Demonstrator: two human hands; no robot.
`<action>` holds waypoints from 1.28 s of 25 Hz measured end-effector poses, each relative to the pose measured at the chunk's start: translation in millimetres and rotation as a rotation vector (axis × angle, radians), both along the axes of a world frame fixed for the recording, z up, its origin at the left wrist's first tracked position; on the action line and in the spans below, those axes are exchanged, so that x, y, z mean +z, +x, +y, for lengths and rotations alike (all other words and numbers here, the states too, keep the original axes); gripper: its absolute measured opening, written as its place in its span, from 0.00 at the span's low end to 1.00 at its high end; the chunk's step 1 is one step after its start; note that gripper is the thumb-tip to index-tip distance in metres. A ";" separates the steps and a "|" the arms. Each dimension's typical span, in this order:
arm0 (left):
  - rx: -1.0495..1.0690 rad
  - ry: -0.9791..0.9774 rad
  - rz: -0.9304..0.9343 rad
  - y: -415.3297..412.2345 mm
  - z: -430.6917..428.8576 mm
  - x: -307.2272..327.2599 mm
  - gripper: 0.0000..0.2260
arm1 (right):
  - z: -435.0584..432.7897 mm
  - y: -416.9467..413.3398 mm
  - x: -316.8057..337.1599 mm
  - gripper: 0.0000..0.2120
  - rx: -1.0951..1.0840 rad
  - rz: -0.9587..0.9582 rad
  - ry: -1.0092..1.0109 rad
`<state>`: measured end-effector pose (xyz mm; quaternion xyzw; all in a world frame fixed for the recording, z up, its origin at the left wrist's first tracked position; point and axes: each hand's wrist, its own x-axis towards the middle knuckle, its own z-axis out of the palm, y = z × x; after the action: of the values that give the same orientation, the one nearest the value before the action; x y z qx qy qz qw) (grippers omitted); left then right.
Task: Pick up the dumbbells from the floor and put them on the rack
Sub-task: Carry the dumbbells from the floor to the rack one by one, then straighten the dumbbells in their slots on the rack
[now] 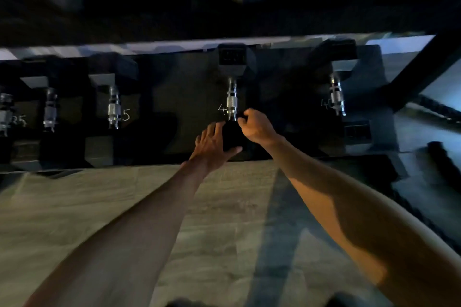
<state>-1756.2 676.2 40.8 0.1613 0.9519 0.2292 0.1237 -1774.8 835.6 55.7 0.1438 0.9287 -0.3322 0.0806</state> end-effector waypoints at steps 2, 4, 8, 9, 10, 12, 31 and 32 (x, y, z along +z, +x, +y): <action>0.017 -0.136 -0.082 16.6 3.0 48.3 0.27 | 9.2 43.7 38.4 0.14 0.080 -0.096 0.059; 0.004 -0.183 -0.184 37.5 6.6 101.1 0.21 | 16.4 88.6 88.9 0.13 0.203 -0.241 0.079; -0.202 -0.275 -0.346 98.8 20.4 230.9 0.15 | 37.1 190.1 198.7 0.11 0.263 -0.433 0.065; -0.236 -0.274 -0.367 113.6 25.8 262.7 0.14 | 45.3 215.8 226.4 0.10 0.245 -0.473 0.047; -0.255 -0.274 -0.374 127.6 30.9 289.9 0.13 | 50.3 237.9 253.3 0.11 0.235 -0.505 0.036; -0.287 -0.270 -0.381 153.4 47.2 340.3 0.13 | 62.3 275.7 302.3 0.11 0.206 -0.504 0.009; -0.142 -0.079 -0.444 160.3 280.3 498.2 0.11 | 250.5 258.8 473.9 0.15 0.140 -0.387 0.005; -0.145 -0.064 -0.444 144.3 293.6 498.7 0.10 | 260.6 244.2 479.6 0.16 0.143 -0.377 -0.004</action>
<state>-1611.9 969.8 539.5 0.1710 0.8939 0.2194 0.3515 -1530.6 1096.2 535.3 0.1369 0.9043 -0.2945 0.2770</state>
